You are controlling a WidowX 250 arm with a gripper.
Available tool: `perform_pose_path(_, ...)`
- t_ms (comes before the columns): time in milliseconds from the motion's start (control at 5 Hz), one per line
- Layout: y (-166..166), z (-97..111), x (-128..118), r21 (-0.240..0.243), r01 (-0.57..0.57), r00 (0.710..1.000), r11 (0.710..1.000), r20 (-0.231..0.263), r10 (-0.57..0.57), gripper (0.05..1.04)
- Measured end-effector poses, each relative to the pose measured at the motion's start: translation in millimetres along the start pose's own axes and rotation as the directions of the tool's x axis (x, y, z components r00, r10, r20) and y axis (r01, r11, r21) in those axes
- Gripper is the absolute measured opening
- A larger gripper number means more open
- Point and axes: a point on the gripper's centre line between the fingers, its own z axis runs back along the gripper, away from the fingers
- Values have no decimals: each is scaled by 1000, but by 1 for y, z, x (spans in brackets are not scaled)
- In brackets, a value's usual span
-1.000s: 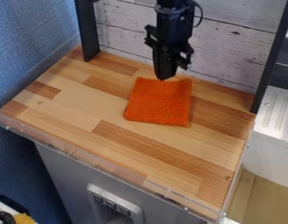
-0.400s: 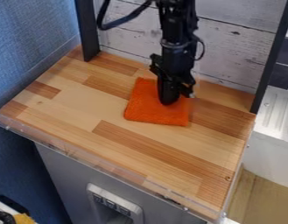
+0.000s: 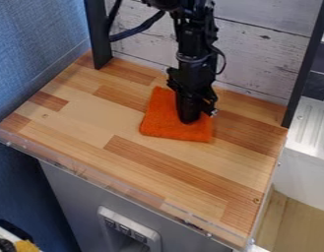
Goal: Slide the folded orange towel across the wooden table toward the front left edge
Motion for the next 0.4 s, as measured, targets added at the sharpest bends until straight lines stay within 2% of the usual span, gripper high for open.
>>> perform_pose_path(400, 8, -1, -39, -1, -127, 992, 992, -1, 127, 59)
